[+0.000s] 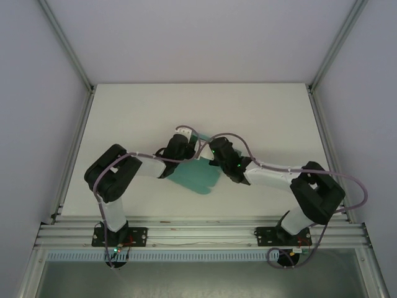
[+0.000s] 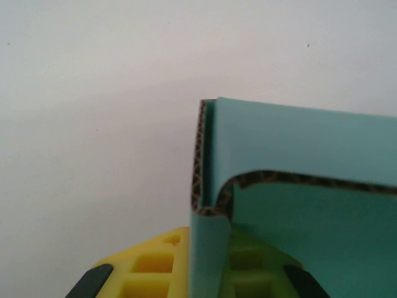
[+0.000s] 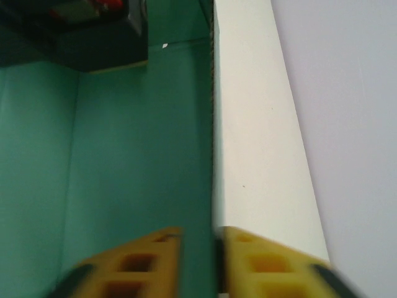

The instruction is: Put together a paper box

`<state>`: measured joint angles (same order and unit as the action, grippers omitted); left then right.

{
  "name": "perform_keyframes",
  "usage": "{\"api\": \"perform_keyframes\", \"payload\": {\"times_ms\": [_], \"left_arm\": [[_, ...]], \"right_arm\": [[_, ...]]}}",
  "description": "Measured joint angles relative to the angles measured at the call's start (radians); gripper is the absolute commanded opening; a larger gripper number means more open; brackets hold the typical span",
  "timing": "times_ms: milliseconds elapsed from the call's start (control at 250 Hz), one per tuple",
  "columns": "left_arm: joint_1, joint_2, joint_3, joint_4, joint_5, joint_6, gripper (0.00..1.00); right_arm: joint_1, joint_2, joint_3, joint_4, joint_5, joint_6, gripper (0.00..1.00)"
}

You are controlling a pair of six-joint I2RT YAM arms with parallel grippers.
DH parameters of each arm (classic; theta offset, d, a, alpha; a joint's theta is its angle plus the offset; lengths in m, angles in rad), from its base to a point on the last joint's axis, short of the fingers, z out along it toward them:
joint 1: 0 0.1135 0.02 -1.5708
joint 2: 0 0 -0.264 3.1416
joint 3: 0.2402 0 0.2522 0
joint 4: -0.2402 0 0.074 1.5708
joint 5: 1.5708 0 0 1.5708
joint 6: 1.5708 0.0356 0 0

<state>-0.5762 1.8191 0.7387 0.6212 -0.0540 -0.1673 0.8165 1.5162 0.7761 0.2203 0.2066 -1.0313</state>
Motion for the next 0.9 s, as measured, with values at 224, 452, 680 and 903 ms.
{"api": "perform_keyframes", "payload": {"times_ms": [224,452,680,903], "left_arm": [[0.0,-0.044,-0.116,0.127,0.076,0.027,0.0],[-0.024,-0.044,-0.15,0.188,0.104,0.06,0.0],[-0.08,-0.018,-0.161,0.27,0.101,0.074,0.0],[-0.113,0.02,-0.167,0.342,0.098,0.087,0.0]], "right_arm": [[0.006,-0.217,-0.072,-0.057,-0.119,0.154,1.0],[-0.062,-0.492,-0.095,-0.094,-0.24,0.418,1.0],[-0.19,-0.422,0.012,-0.195,-0.216,0.677,1.0],[-0.212,-0.167,0.189,-0.27,-0.204,0.759,1.0]]}}
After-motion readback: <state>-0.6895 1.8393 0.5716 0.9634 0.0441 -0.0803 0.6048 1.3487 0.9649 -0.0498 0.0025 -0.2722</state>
